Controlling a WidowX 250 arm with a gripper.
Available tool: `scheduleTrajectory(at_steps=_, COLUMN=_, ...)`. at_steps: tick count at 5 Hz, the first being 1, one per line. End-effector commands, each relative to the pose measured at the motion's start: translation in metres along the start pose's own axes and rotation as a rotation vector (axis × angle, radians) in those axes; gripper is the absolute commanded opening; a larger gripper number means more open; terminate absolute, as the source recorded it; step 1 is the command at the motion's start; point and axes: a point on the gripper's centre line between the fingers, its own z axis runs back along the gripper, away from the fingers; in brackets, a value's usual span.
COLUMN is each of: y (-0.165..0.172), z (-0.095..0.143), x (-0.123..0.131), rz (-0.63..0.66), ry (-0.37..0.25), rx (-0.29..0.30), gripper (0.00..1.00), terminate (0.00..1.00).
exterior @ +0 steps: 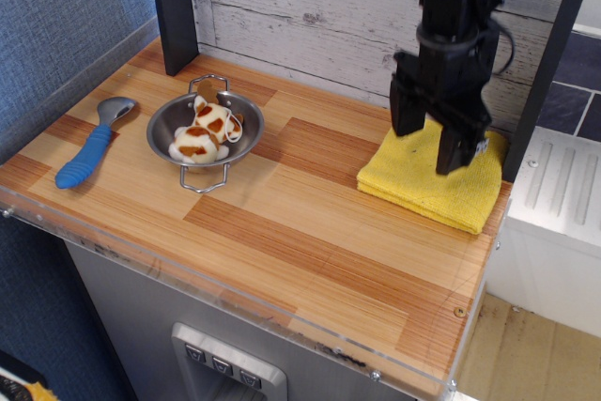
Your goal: Move the cloth to the top right corner on table
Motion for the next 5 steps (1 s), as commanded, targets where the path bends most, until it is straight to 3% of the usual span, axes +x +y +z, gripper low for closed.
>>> scheduleTrajectory(at_steps=1, y=0.010, z=0.094, x=0.013, rz=0.031, ry=-0.174, rx=0.053, gripper=1.00, terminate=0.00)
scheduleTrajectory(at_steps=2, y=0.010, z=0.122, x=-0.002, rz=0.068, ry=-0.225, rx=0.090, gripper=1.00, terminate=0.00)
scheduleTrajectory(at_steps=4, y=0.010, z=0.122, x=-0.002, rz=0.068, ry=-0.225, rx=0.090, gripper=1.00, terminate=0.00)
scheduleTrajectory(at_steps=5, y=0.010, z=0.122, x=-0.002, rz=0.068, ry=-0.225, rx=0.090, gripper=1.00, terminate=1.00)
